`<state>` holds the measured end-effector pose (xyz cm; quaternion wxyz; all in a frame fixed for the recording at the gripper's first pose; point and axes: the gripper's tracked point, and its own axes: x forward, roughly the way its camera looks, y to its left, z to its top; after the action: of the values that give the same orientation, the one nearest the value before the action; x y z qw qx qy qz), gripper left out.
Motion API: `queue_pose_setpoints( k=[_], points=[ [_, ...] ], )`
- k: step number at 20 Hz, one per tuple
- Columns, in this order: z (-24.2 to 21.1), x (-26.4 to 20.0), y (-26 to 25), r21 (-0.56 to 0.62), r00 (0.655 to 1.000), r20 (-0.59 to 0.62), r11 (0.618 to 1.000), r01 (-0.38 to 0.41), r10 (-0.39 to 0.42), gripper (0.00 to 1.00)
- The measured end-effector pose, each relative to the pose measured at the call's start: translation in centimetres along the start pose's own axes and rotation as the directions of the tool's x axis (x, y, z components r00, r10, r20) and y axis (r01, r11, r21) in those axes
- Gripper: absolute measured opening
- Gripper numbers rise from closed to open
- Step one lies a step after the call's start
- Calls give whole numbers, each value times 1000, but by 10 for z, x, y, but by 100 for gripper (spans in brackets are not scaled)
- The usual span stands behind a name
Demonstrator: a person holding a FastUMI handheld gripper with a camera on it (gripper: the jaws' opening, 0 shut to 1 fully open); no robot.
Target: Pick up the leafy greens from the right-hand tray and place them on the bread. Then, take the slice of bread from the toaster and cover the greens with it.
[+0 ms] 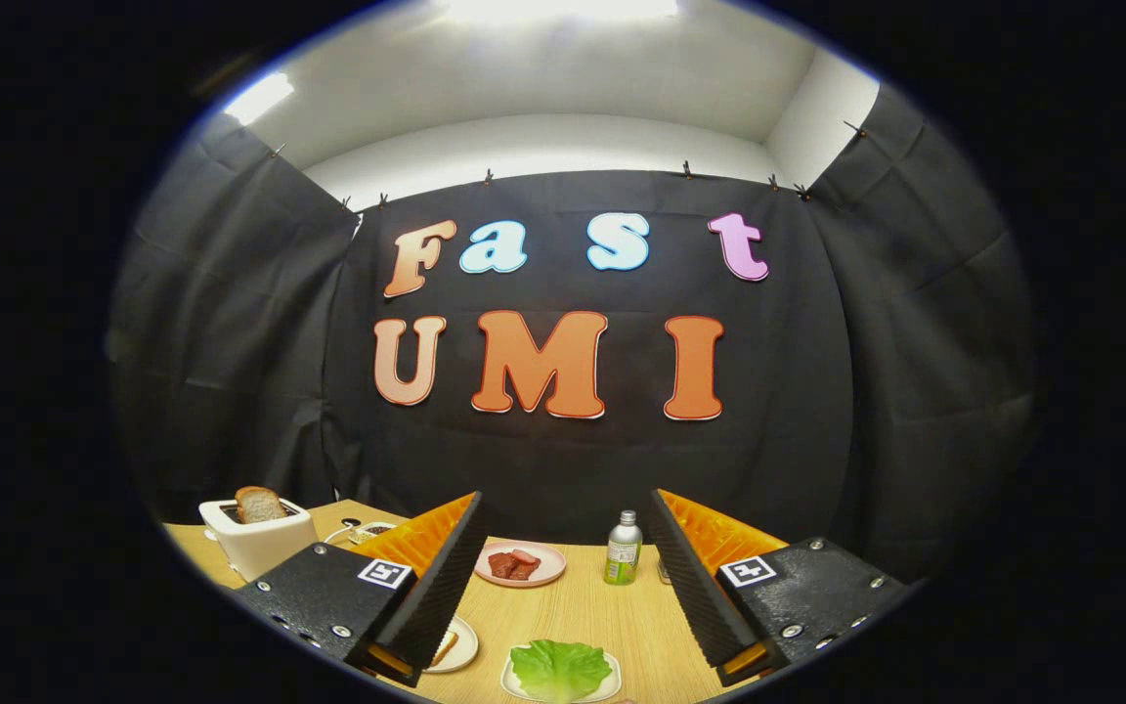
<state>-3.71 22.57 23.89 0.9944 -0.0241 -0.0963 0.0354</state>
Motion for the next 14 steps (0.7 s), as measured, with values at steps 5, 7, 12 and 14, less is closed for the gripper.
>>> queue_pose_setpoints(
  k=[5, 7, 12, 14],
  points=[
    [0, 3, 1, 3, 1000, 4, 1000, -6, 6, 99],
    [-3, 3, 0, -6, 1000, -3, 1000, -4, 4, 99],
    [-10, 7, 0, -14, 1000, -27, 1000, -6, 6, 99],
    [-12, 7, 0, -7, 999, -38, 1000, -8, 7, 99]
  ],
)
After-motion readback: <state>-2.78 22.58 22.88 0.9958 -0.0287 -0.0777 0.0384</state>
